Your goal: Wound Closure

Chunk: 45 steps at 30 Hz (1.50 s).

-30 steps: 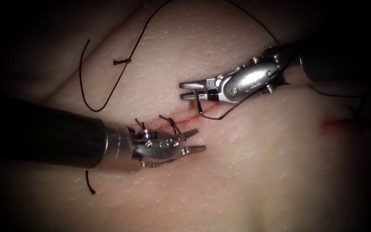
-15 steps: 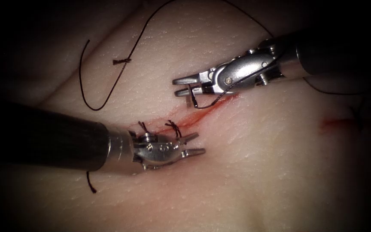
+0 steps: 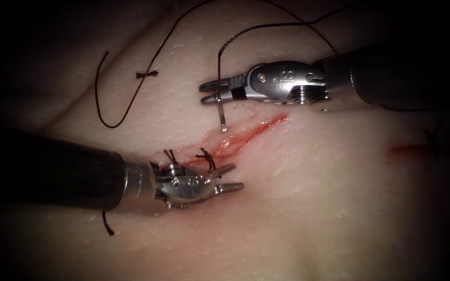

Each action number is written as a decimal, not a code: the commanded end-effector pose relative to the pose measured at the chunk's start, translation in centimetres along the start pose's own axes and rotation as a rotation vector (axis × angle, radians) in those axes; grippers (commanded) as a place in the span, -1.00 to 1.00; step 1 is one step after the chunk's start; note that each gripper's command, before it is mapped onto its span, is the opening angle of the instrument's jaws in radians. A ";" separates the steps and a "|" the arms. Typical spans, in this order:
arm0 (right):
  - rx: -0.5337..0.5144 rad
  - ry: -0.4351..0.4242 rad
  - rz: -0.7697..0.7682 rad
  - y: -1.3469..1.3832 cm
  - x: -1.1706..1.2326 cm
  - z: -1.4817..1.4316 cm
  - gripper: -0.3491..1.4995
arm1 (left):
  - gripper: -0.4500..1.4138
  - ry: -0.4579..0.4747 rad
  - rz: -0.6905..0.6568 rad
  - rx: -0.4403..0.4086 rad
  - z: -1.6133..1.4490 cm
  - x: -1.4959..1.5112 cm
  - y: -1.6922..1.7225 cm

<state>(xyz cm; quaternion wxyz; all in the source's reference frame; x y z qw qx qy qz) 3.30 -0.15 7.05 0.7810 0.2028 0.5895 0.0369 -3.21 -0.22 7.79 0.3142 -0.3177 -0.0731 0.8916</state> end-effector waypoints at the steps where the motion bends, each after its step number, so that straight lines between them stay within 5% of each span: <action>1: -0.012 -0.006 0.021 0.05 -0.03 0.10 -1.00 | -0.15 -0.001 0.000 -0.003 0.05 -0.04 0.07; 18: 0.047 -0.097 0.404 0.06 -0.17 0.11 -1.00 | -0.15 -0.002 -0.001 -0.003 0.02 -0.04 0.09; 22: 0.091 -0.054 0.504 0.05 -0.19 0.13 -1.00 | -0.15 -0.002 -0.002 -0.004 0.01 -0.03 0.11; 45: 0.277 -0.057 0.735 -0.41 -0.18 0.16 -1.00 | -0.15 -0.003 -0.006 -0.005 -0.01 0.02 0.07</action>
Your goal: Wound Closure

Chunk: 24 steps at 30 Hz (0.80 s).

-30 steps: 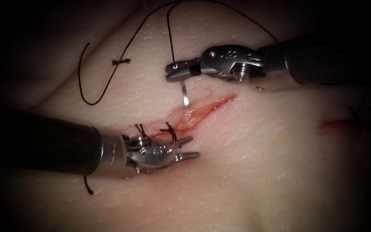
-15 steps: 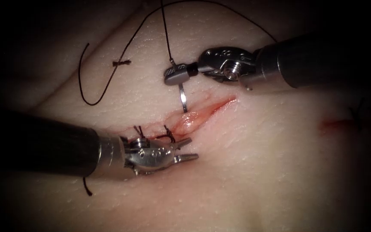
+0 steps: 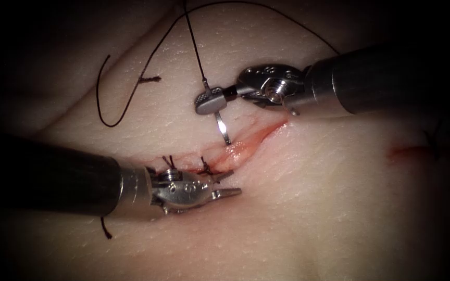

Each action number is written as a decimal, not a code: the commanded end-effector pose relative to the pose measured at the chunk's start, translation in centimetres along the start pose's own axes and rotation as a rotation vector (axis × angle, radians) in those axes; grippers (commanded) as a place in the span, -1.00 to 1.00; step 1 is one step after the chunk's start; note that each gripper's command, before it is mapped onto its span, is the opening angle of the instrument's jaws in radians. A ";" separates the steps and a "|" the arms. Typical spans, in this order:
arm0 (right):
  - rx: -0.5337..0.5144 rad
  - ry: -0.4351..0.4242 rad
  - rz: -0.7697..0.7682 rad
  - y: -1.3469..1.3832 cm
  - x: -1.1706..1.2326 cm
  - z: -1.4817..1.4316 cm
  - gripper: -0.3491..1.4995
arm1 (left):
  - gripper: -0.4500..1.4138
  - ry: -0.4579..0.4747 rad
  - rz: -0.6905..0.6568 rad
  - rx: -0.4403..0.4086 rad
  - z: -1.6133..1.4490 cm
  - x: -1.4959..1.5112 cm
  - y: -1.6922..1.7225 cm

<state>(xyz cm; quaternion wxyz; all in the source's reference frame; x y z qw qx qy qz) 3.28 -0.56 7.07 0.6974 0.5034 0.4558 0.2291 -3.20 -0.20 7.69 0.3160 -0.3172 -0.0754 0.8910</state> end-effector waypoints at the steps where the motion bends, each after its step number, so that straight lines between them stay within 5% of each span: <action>1: 0.001 -0.003 0.013 0.01 -0.05 0.07 -1.00 | -0.15 -0.001 -0.001 -0.003 0.07 -0.03 0.06; 24: 0.040 -0.034 0.094 -0.43 -0.54 0.12 -1.00 | -0.15 -0.003 -0.004 -0.001 0.07 0.00 0.04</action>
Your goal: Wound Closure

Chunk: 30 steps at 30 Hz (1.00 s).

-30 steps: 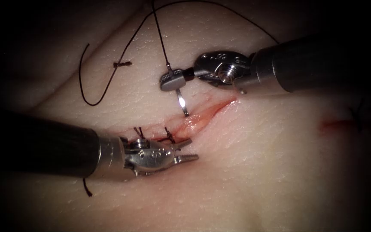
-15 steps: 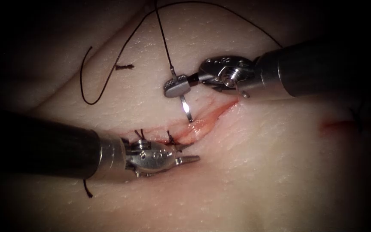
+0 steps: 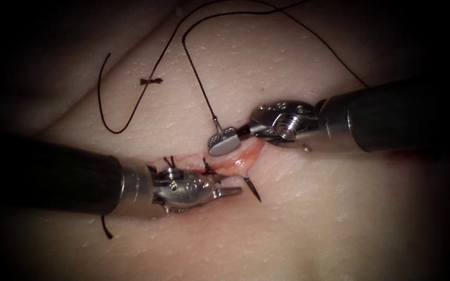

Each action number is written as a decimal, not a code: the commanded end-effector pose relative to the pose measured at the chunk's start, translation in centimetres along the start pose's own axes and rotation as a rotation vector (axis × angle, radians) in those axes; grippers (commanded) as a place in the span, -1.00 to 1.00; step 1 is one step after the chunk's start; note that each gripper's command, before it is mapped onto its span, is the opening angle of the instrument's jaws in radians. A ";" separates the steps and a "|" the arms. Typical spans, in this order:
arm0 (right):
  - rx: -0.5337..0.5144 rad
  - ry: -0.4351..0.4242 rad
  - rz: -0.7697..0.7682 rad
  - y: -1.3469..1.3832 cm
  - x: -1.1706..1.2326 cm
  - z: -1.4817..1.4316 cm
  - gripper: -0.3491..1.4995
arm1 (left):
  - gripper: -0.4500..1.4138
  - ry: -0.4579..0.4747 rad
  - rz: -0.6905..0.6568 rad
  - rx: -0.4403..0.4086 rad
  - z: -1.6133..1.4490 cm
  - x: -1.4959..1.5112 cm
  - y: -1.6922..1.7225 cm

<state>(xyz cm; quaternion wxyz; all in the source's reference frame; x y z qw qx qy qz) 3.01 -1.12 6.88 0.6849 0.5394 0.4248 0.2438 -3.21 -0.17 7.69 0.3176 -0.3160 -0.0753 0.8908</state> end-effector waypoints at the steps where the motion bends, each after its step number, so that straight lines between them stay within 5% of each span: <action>1: 0.006 0.003 0.001 -0.04 -0.09 0.09 -1.00 | -0.15 -0.001 -0.001 -0.003 0.06 -0.03 0.05; 8: -0.021 0.040 0.008 -0.03 -0.03 0.09 -1.00 | -0.15 -0.003 -0.003 0.001 0.07 -0.01 0.06; 9: -0.062 0.073 -0.053 0.04 0.06 0.07 -0.67 | -0.15 -0.003 -0.004 0.002 0.07 0.00 0.07; 10: -0.062 0.073 -0.053 0.04 0.06 0.07 -0.67 | -0.15 -0.003 -0.004 0.002 0.07 0.00 0.07; 13: -0.123 0.113 -0.142 0.21 0.22 0.01 0.02 | -0.15 -0.003 -0.005 0.002 0.05 0.00 0.10; 14: -0.123 0.113 -0.142 0.21 0.22 0.01 0.02 | -0.15 -0.003 -0.005 0.002 0.05 0.00 0.10; 17: -0.157 0.128 -0.217 0.34 0.33 -0.02 0.62 | -0.15 -0.003 -0.005 0.002 0.03 0.00 0.12; 30: -0.238 0.172 -0.348 0.40 0.75 -0.25 0.71 | -0.15 -0.004 -0.003 -0.003 -0.03 -0.03 0.13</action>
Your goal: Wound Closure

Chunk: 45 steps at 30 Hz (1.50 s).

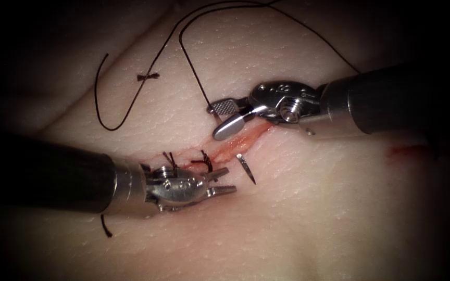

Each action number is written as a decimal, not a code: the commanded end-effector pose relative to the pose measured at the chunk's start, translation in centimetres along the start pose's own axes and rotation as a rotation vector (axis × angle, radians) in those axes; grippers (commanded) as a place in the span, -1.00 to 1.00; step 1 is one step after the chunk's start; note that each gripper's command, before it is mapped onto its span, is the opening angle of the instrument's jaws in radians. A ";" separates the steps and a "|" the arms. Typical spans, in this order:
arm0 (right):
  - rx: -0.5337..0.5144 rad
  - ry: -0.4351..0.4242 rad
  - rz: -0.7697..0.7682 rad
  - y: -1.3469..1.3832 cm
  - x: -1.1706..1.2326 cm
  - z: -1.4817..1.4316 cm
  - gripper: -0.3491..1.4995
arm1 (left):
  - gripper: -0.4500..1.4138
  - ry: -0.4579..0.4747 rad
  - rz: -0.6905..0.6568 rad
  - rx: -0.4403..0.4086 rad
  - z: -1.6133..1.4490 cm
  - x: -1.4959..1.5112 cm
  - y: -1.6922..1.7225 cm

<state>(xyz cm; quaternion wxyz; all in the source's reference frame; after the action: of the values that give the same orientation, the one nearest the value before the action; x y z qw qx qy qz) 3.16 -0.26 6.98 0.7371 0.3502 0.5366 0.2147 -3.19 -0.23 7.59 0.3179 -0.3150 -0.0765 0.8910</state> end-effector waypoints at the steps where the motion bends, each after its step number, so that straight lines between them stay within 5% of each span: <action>1: 0.000 0.001 0.002 0.02 0.00 0.08 0.71 | -0.15 -0.001 -0.001 -0.002 0.07 -0.03 0.06; 14: 0.001 0.005 -0.033 -0.07 0.01 0.20 0.60 | -0.15 -0.001 -0.003 -0.001 0.07 -0.01 0.07; 16: 0.001 0.005 -0.057 -0.06 0.00 0.17 -0.31 | -0.15 -0.001 -0.003 -0.002 0.07 -0.01 0.06; 17: 0.001 0.005 -0.057 -0.06 0.00 0.17 -0.31 | -0.15 -0.001 -0.003 -0.002 0.07 -0.01 0.06; 18: 0.004 0.004 -0.064 -0.06 -0.01 0.15 -1.00 | -0.15 -0.001 -0.003 -0.003 0.06 -0.01 0.06; 24: 0.001 -0.018 -0.025 0.02 -0.04 0.09 -1.00 | -0.15 -0.002 -0.005 -0.006 0.03 0.01 0.05; 32: 0.018 -0.136 0.186 -0.26 -0.25 0.03 -1.00 | -0.15 -0.002 -0.012 -0.005 0.03 0.02 0.06; 45: 0.030 -0.176 0.252 -0.47 -0.37 -0.13 -1.00 | -0.15 -0.004 0.033 -0.004 -0.04 0.09 0.16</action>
<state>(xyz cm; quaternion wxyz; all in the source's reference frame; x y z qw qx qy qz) 2.83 -0.74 6.79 0.7424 0.4427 0.4256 0.2679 -3.27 -0.24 7.37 0.2962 -0.3167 -0.0692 0.8984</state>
